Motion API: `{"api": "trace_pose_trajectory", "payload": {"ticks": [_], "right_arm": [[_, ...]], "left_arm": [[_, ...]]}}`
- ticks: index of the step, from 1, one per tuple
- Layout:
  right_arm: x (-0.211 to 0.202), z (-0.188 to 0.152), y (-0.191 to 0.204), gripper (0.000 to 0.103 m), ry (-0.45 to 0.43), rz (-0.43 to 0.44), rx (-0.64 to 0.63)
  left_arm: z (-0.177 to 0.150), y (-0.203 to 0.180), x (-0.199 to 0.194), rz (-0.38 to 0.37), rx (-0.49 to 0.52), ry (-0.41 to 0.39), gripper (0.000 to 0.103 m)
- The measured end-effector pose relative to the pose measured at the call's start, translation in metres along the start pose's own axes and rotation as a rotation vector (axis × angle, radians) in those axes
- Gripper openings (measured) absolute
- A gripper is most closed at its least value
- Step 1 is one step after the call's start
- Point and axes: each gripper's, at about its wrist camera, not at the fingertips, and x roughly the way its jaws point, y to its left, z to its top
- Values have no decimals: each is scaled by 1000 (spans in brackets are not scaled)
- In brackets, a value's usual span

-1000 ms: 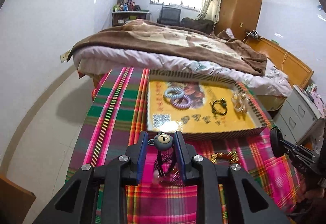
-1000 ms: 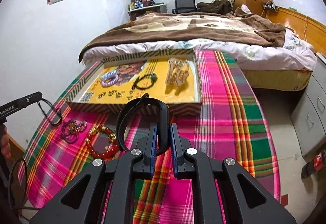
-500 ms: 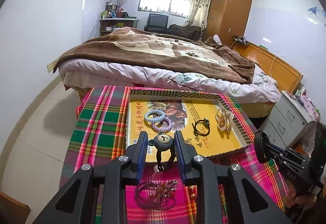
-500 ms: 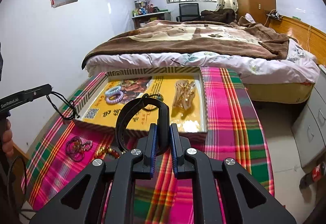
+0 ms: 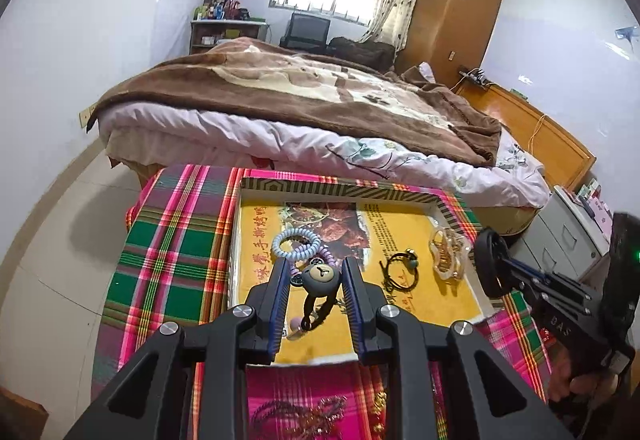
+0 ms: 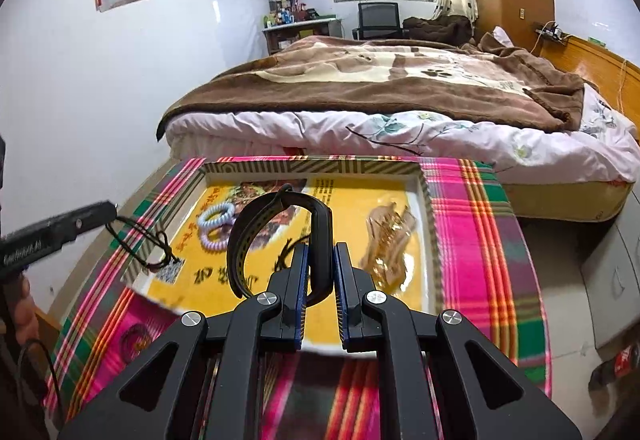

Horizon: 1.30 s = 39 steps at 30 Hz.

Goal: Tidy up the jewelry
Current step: 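Carry wristband and bear-charm cord into the yellow tray while opening both tools there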

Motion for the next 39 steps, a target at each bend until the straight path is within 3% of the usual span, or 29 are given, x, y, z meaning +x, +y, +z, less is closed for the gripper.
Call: {"api": "trace_pose_trajectory", "payload": {"ticks": [17, 29, 39], "right_arm": [[115, 30, 21, 13, 174, -36, -69], [148, 36, 24, 13, 247, -76, -96], [156, 35, 27, 13, 258, -89, -109]], "left_arm": [[-5, 26, 73, 78, 1, 131, 27], [-9, 33, 96, 143, 28, 172, 27], [-11, 25, 97, 136, 51, 177, 46]]}}
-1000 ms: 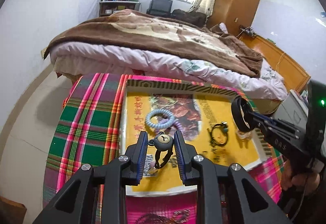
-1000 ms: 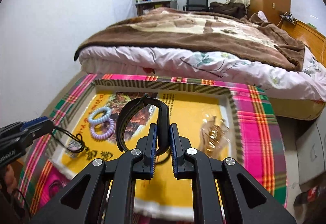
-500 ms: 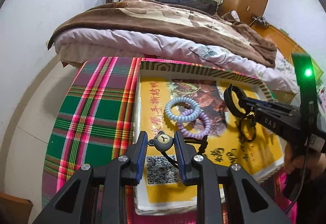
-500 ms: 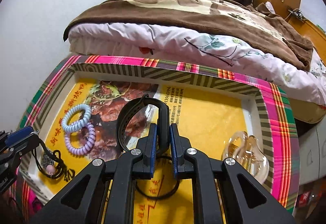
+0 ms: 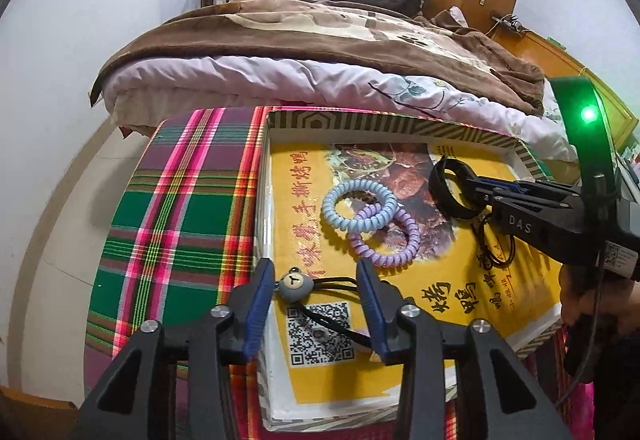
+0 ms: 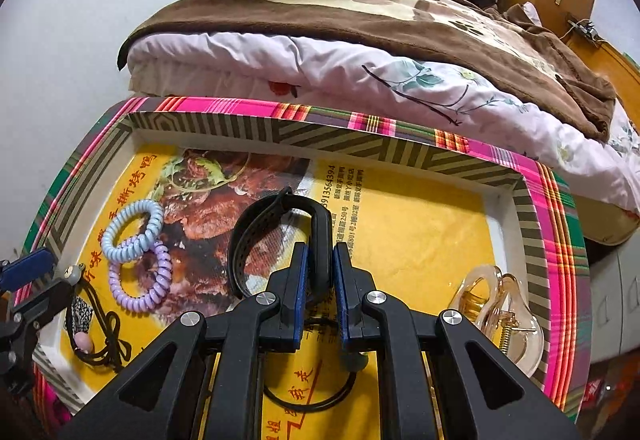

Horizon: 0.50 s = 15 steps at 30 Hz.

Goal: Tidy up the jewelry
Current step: 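Carry wristband and bear-charm cord into the yellow tray while opening both tools there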

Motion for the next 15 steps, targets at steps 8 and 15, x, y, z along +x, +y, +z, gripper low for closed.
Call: {"api": "trace_pose_trajectory", "payload": {"ticks": [8, 15], "right_arm": [[-12, 1, 1, 31, -30, 25, 11], [-36, -4, 0, 37, -80, 43, 37]], "left_arm": [[0, -6, -7, -10, -5, -18, 58], [-2, -6, -28, 0, -17, -56, 73]]}}
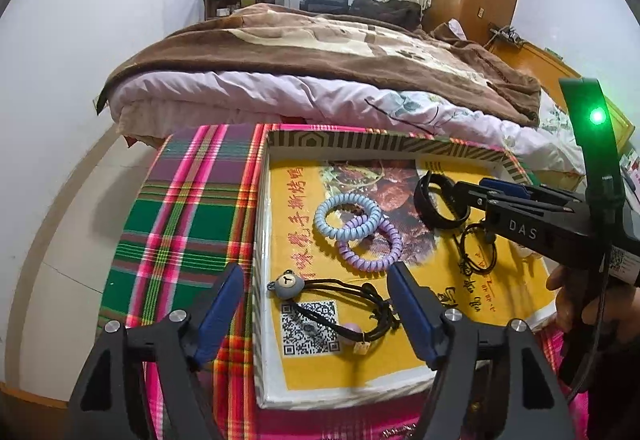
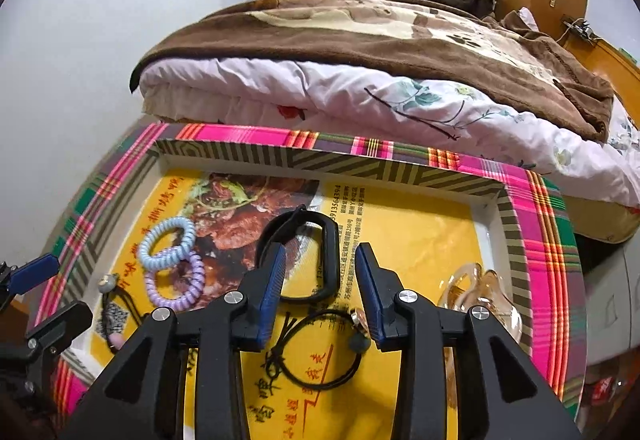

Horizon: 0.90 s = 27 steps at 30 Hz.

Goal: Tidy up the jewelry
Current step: 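Carry wristband and bear-charm cord into the yellow tray while opening both tools there, then reach the right tool to the small gold earring piece and grasp it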

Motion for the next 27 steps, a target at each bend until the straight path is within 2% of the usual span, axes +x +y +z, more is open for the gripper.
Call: {"api": "trace_pose_trajectory", "payload": {"ticks": [13, 21, 27], "right_arm": [[-71, -25, -2, 38, -101, 72, 40], [-111, -64, -5, 38, -138, 109, 49], [-125, -96, -6, 38, -124, 121, 36]], "left_arm": [[-14, -10, -58, -16, 8, -67, 76], [-43, -17, -93, 5, 27, -105, 78], [-67, -10, -113, -28, 2, -111, 81]]}}
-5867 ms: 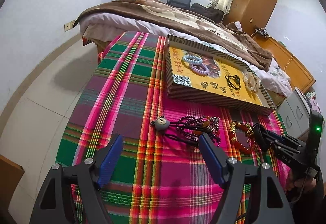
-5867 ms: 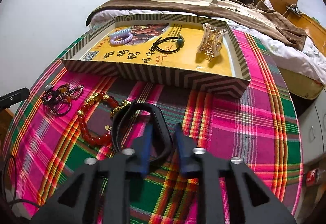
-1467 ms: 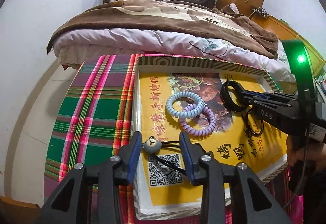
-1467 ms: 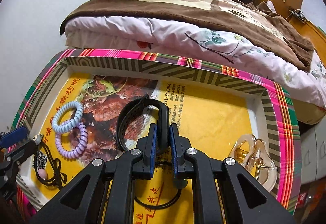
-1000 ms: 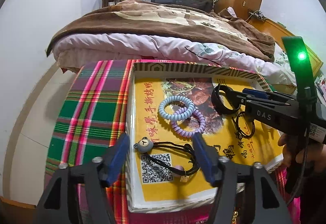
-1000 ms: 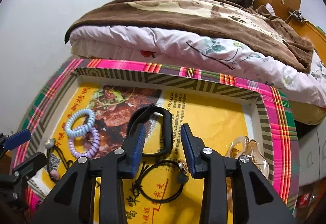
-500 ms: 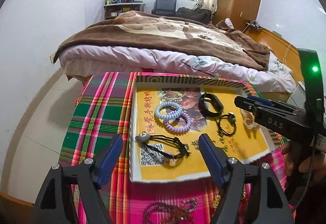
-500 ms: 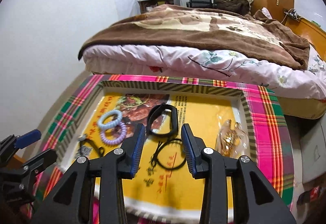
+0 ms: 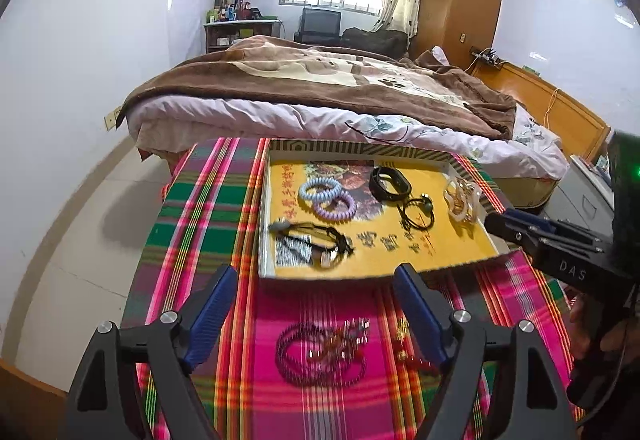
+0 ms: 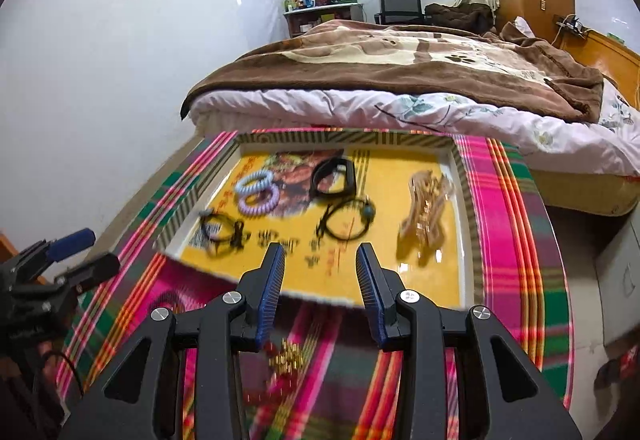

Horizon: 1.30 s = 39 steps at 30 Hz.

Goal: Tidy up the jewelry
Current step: 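Reach the right tool to the small gold earring piece and grasp it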

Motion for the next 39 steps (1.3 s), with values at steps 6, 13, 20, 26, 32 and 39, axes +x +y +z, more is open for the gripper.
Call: {"api": "trace_pose_trajectory", "payload": {"ticks": [6, 13, 20, 26, 32, 39], "right_arm": [[-6, -35, -6, 40, 38, 10, 25], [9, -67, 3, 47, 112, 13, -11], [28, -73, 9, 47, 143, 16, -21], [42, -72, 13, 47, 157, 41, -7], [43, -73, 18, 28, 147, 21, -43], [39, -74, 17, 10, 138, 50, -38]], "left_arm": [[-26, 20, -9, -26, -71, 13, 86], [-49, 40, -7, -28, -127, 48, 86], [-62, 50, -6, -26, -142, 73, 86], [-66, 53, 3, -29, -148, 96, 86], [-68, 54, 10, -30, -153, 111, 86], [-68, 53, 13, -28, -158, 118, 86]]}}
